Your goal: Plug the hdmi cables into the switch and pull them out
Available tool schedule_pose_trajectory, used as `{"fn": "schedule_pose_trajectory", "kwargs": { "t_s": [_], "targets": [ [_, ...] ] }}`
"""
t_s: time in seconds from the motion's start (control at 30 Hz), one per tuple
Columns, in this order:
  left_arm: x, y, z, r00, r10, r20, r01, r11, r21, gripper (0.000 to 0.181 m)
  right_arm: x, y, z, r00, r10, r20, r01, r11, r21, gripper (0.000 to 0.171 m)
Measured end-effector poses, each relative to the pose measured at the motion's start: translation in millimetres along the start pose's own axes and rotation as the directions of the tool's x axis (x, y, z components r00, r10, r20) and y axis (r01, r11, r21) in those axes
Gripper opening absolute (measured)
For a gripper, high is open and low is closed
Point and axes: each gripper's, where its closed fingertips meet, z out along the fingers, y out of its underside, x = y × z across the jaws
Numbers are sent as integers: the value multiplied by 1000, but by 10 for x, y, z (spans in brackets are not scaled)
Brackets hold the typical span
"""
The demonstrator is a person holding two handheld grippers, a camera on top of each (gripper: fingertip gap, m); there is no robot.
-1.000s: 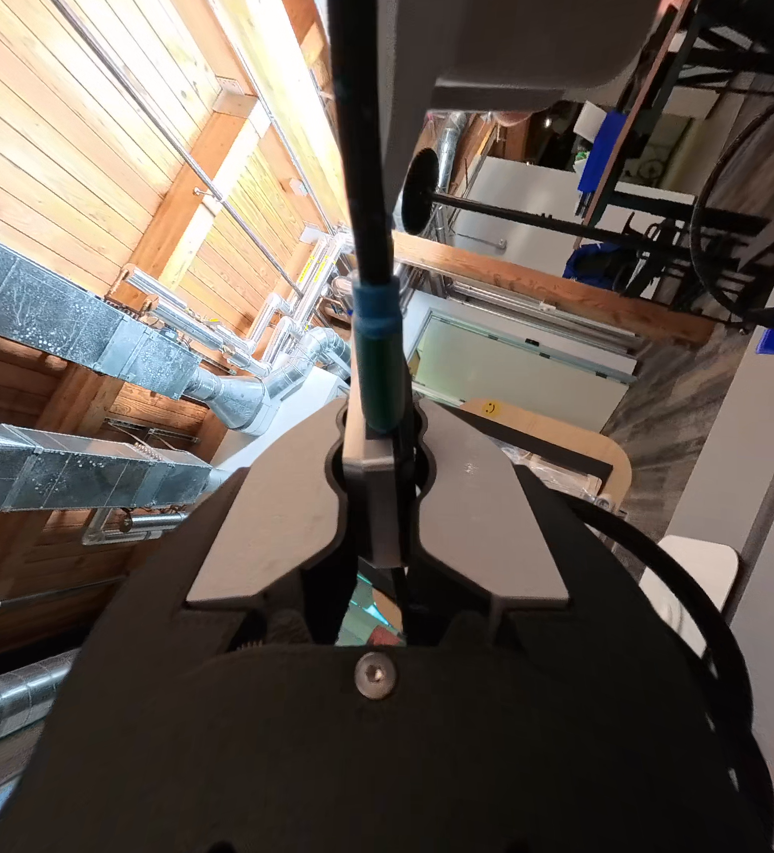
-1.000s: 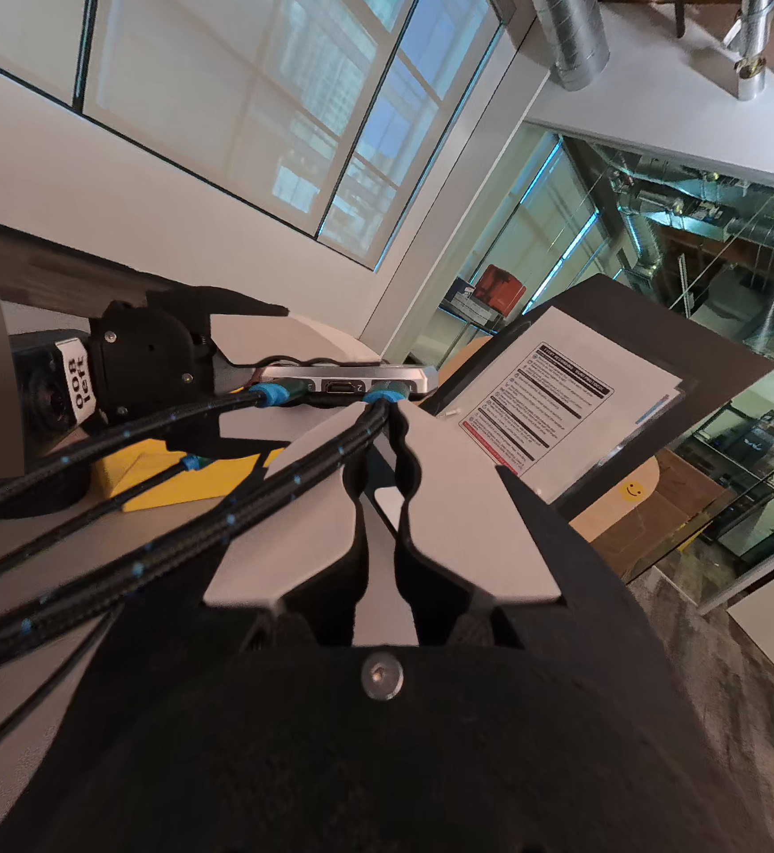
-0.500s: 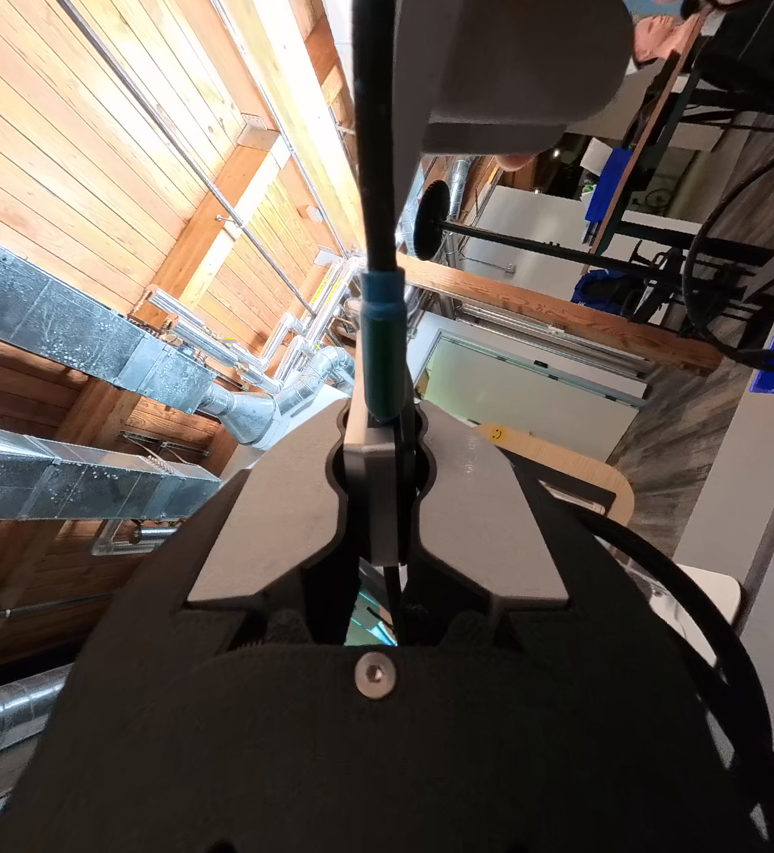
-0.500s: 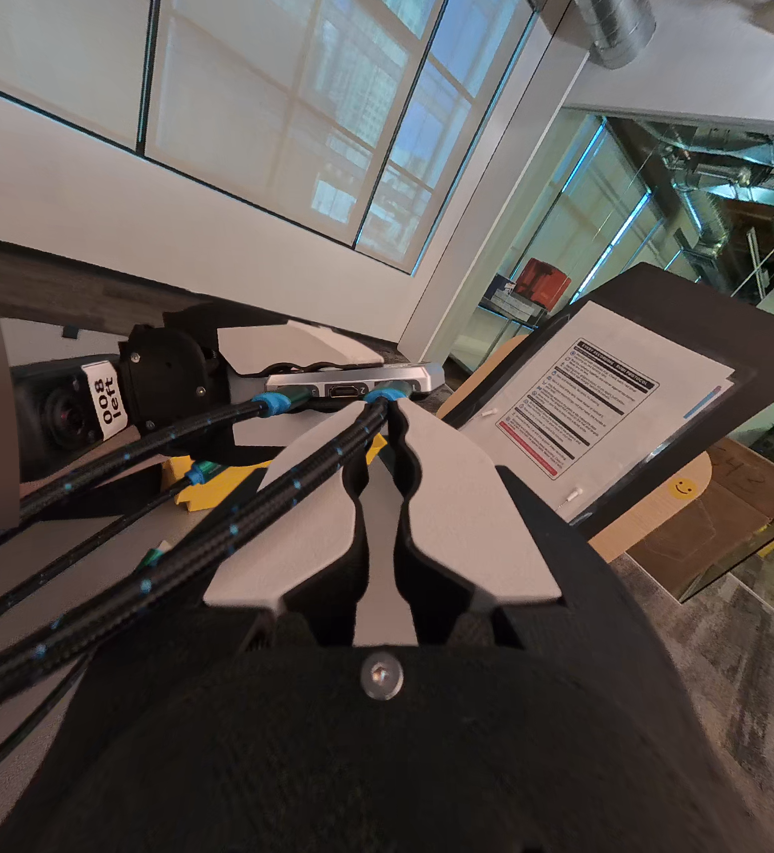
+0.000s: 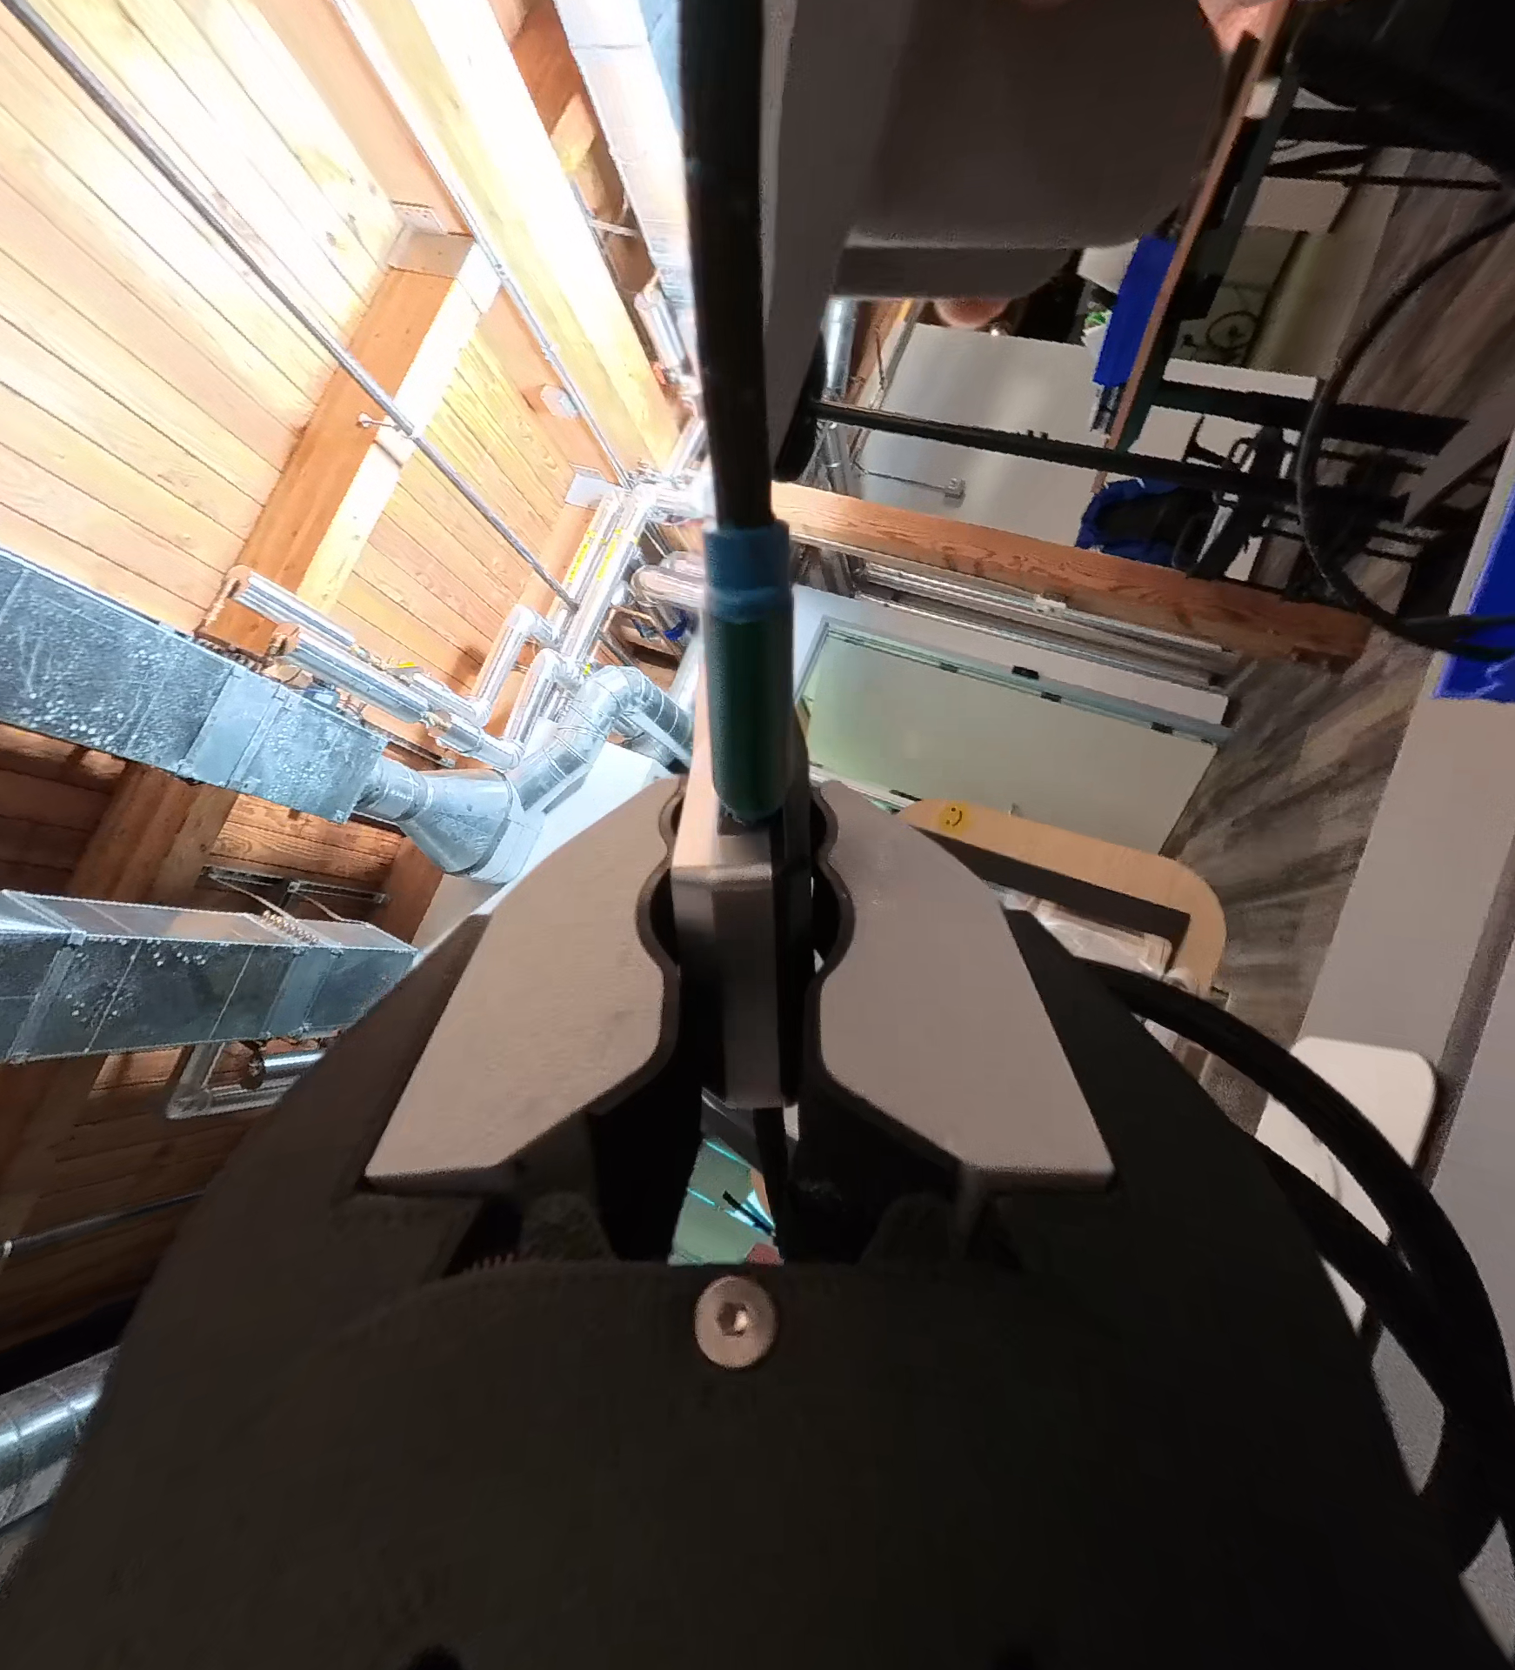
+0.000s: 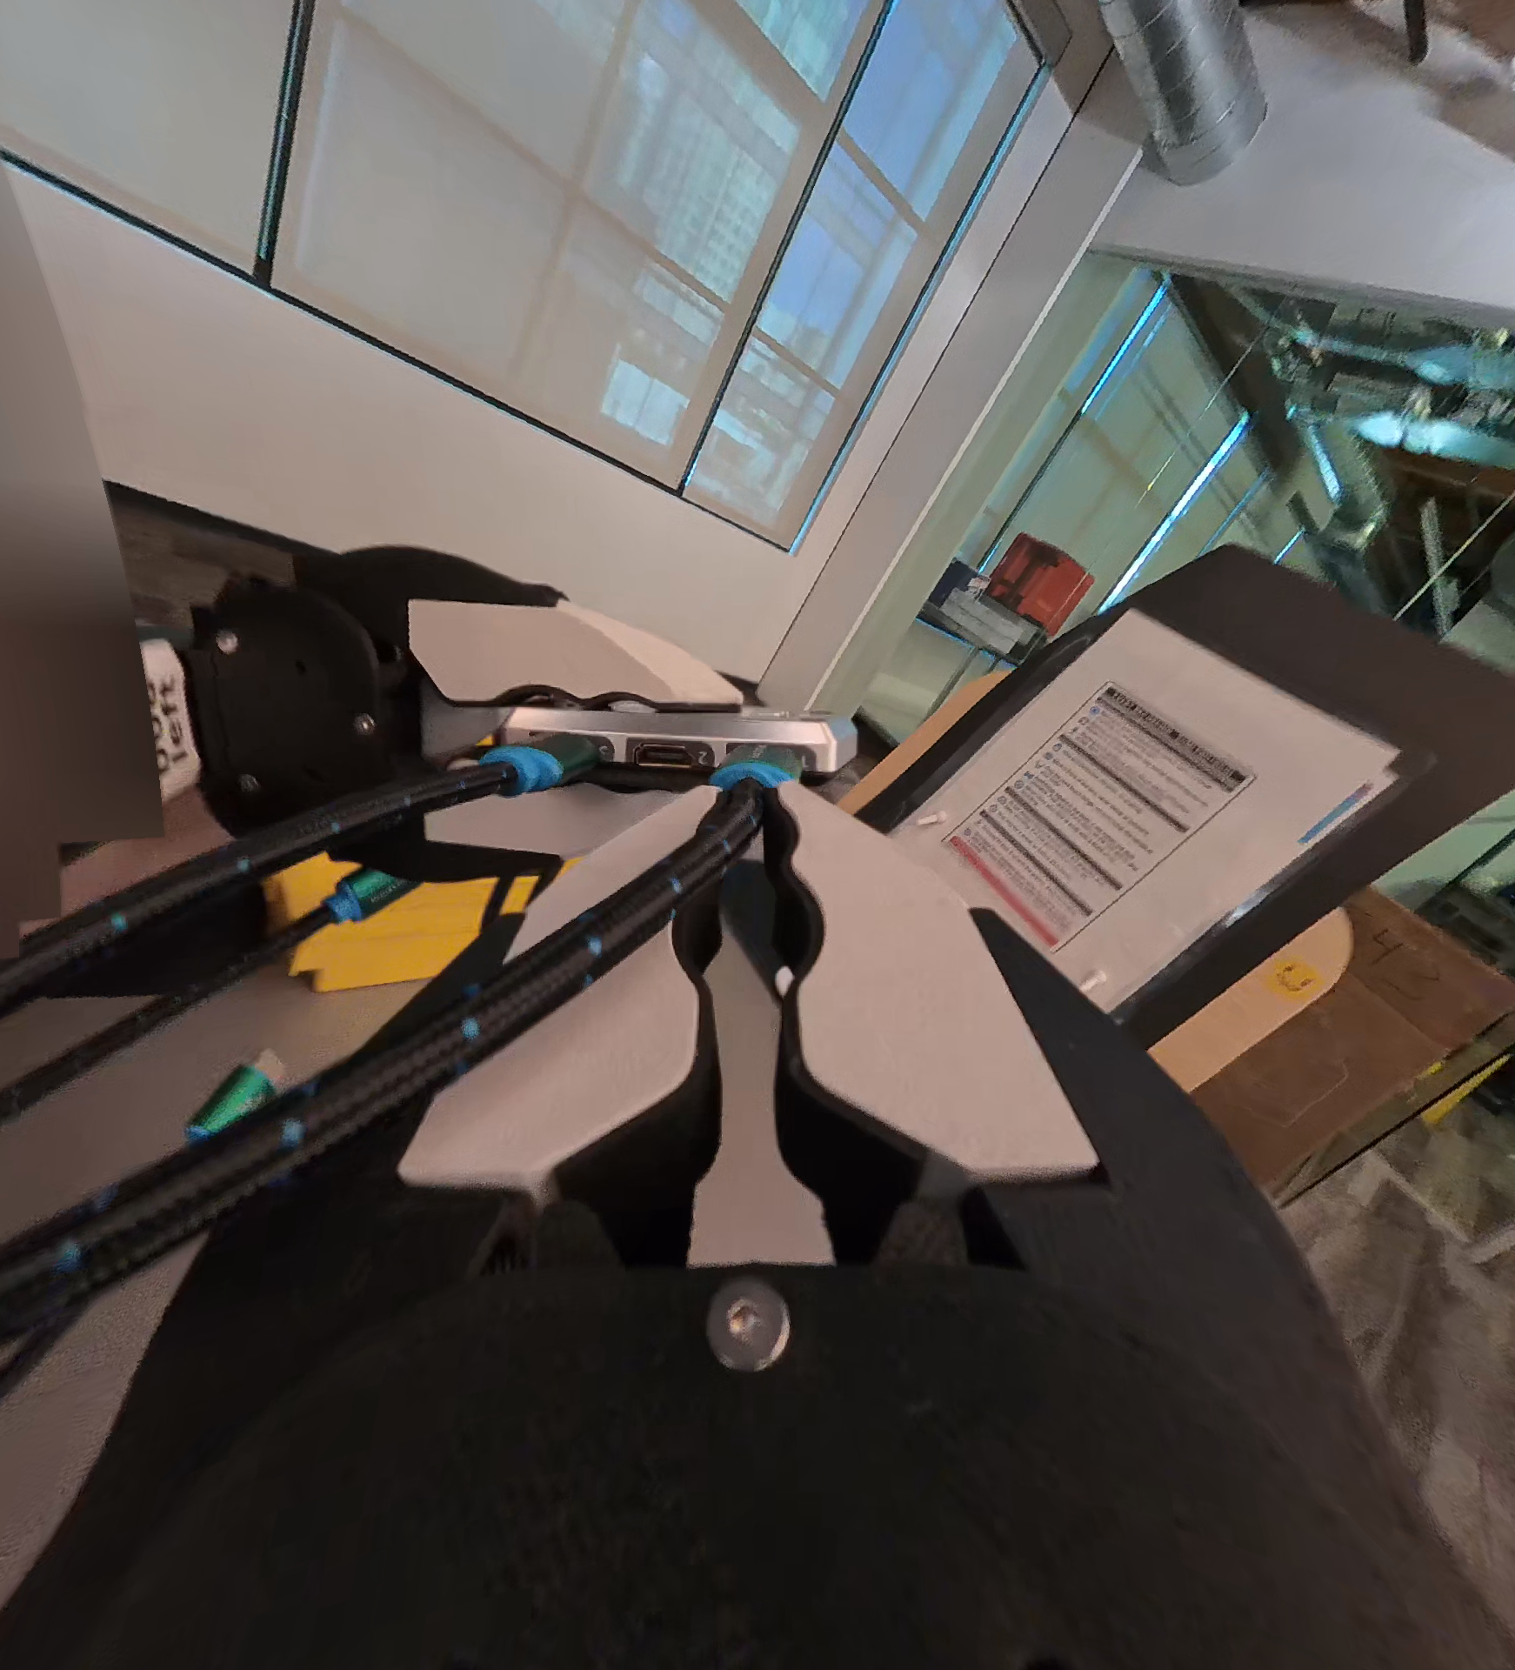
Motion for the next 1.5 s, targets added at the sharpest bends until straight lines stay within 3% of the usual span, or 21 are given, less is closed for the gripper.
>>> {"fn": "schedule_pose_trajectory", "kwargs": {
  "t_s": [0.03, 0.17, 0.3, 0.37, 0.63, 0.77, 0.83, 0.9, 0.93, 1.1, 1.23, 1.4, 1.5],
  "targets": [
    [3, 26, 5, 1000, 6, -18, -6, 1000, 1, 21, -3, 5, 17, 999, -48, 0, 48, 999, 15, 8],
    [41, 77, -24, 978, -121, -168, 128, 991, 34, 22, 35, 122, 18, 949, -313, -39, 314, 949, 18, 31],
    [203, -108, -205, 866, -250, -433, 347, 924, 161, 23, -70, 246, 54, 881, -472, -22, 472, 879, 73, 46],
    [261, -257, -333, 800, -261, -540, 437, 870, 228, 21, -143, 388, 139, 853, -522, 16, 522, 853, 30, 52],
    [397, -390, -484, 628, -304, -716, 604, 770, 204, 23, -504, 459, 249, 809, -568, 151, 561, 823, 87, 31],
    [458, -379, -553, 479, -347, -806, 707, 696, 121, 22, -609, 514, 231, 833, -485, 267, 483, 872, 78, 25],
    [508, -326, -550, 420, -375, -827, 717, 695, 49, 23, -600, 589, 242, 856, -399, 328, 425, 905, -8, 23],
    [546, -188, -455, 413, -447, -793, 691, 721, -46, 46, -579, 647, 231, 860, -370, 352, 410, 911, -46, 22],
    [567, -116, -425, 407, -474, -780, 676, 732, -92, 47, -547, 674, 237, 863, -371, 342, 414, 908, -62, 22],
    [664, 159, -319, 452, -520, -725, 631, 761, -152, 34, -338, 737, 249, 866, -431, 254, 473, 871, -135, 22],
    [623, 457, -205, 467, -608, -642, 662, 721, -202, 30, -130, 709, 171, 843, -513, 165, 538, 816, -211, 22],
    [400, 1416, 4, 623, -734, -270, 627, 675, -388, 27, 203, 636, -61, 829, -556, 49, 544, 783, -301, 22],
    [198, 1789, -41, 632, -768, -104, 669, 607, -429, 25, 509, 622, -290, 833, -551, -52, 499, 789, -359, 22]
  ]
}}
